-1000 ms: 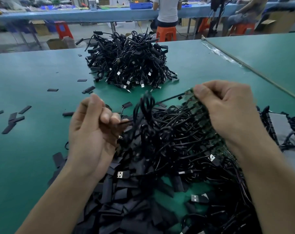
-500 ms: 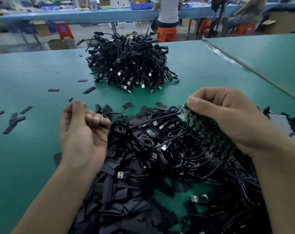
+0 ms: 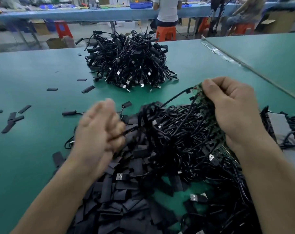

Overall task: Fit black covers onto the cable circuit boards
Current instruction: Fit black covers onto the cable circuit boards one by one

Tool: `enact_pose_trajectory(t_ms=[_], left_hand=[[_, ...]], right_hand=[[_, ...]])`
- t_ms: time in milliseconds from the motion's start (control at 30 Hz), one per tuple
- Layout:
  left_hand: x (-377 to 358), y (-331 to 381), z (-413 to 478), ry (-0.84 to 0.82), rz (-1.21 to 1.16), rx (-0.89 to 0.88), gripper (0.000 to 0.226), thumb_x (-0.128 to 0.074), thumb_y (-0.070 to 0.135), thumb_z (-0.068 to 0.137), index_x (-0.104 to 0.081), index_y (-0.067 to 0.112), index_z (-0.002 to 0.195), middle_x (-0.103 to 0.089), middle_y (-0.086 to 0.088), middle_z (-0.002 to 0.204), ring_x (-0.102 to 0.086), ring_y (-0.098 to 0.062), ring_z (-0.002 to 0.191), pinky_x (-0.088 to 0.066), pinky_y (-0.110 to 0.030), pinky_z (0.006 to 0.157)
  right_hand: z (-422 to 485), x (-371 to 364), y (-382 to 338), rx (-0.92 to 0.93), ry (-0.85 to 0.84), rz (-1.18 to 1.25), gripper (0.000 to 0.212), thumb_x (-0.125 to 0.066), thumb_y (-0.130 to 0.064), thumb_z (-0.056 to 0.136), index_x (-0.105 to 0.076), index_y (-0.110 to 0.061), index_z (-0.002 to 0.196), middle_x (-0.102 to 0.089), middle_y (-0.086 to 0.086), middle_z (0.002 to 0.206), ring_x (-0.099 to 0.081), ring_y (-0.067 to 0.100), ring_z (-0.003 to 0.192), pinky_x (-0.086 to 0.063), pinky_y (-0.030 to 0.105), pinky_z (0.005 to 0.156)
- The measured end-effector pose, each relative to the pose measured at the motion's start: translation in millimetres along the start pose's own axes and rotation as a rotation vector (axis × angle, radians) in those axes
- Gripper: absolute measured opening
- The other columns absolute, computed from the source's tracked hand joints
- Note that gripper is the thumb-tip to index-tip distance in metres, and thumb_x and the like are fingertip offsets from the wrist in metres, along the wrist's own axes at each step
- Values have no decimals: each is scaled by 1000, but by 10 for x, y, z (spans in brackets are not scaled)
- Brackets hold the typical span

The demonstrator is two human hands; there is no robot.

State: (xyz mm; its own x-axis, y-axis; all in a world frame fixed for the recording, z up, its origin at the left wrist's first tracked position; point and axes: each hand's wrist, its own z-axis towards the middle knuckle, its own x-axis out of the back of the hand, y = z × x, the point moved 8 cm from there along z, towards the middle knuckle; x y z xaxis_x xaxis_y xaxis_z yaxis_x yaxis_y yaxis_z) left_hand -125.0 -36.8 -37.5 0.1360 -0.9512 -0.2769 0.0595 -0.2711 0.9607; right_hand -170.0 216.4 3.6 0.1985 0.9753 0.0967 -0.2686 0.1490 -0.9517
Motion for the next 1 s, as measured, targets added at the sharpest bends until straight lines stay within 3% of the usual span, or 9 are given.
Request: enact_pose_trajectory(t_ms=[100, 200, 333, 467, 567, 667, 767, 900, 1000], left_hand=[[236, 192, 34, 181, -309, -184, 40, -37, 23, 108, -32, 23, 69, -26, 11, 49, -22, -4, 45, -22, -14, 36], [376, 205, 27, 320, -359, -230, 36, -38, 22, 108, -32, 23, 72, -24, 9, 49, -21, -6, 45, -22, -17, 37], [522, 240, 46, 407, -237, -260, 36, -38, 25, 108, -31, 23, 73, -25, 10, 48, -20, -6, 42, -20, -18, 36], [563, 128, 124, 372, -99, -149, 38, -41, 22, 105, -31, 24, 68, -25, 12, 45, -18, -4, 38, -17, -17, 33], [471, -7, 149, 301, 5, -81, 35, -43, 24, 105, -38, 23, 71, -27, 12, 47, -18, -4, 40, -18, -16, 32], [376, -92, 154, 234, 73, -45, 30, -45, 24, 105, -49, 21, 76, -27, 11, 50, -21, -4, 41, -21, -16, 32], [322, -126, 169, 184, 115, -25, 28, -41, 17, 105, -60, 17, 85, -32, 9, 53, -29, -6, 46, -28, -17, 36], [251, -126, 166, 131, 172, -66, 27, -39, 11, 106, -63, 17, 94, -40, 9, 55, -40, -6, 48, -38, -18, 43], [224, -106, 159, 118, 241, -121, 26, -42, 12, 106, -64, 20, 95, -45, 10, 56, -44, -6, 51, -43, -15, 50]], right_hand=[[53, 71, 127, -59, 54, -84, 26, -64, -27, 96, -64, -20, 71, -58, -20, 52, -46, -4, 46, -39, 8, 47], [80, 116, 218, -85, 75, -133, 28, -66, -28, 95, -63, -20, 68, -56, -17, 53, -44, -4, 45, -37, 7, 46], [129, 263, 306, -70, 121, -300, 25, -64, -32, 96, -64, -21, 74, -60, -8, 64, -47, -3, 45, -43, 16, 50], [162, 495, 251, -31, 241, -454, 19, -61, -34, 97, -67, -19, 86, -59, -10, 67, -53, -3, 48, -39, 13, 49], [117, 379, 260, -81, 99, -618, 28, -62, -33, 96, -62, -18, 72, -64, -4, 68, -58, 0, 50, -45, 18, 46], [45, 216, 329, -165, -72, -859, 24, -64, -40, 93, -69, -17, 91, -72, 12, 96, -67, 27, 83, -57, 42, 82], [-24, 164, 259, -169, -112, -943, 33, -65, -40, 93, -66, -25, 122, -68, 13, 114, -64, 31, 101, -51, 44, 96], [-80, 3, 173, -125, -278, -824, 5, -71, -37, 88, -69, -35, 84, -69, -7, 89, -59, 2, 76, -44, 18, 66], [-100, -62, 162, -108, -327, -813, 16, -74, -39, 85, -67, -33, 71, -65, -12, 75, -57, -1, 70, -44, 21, 62]])
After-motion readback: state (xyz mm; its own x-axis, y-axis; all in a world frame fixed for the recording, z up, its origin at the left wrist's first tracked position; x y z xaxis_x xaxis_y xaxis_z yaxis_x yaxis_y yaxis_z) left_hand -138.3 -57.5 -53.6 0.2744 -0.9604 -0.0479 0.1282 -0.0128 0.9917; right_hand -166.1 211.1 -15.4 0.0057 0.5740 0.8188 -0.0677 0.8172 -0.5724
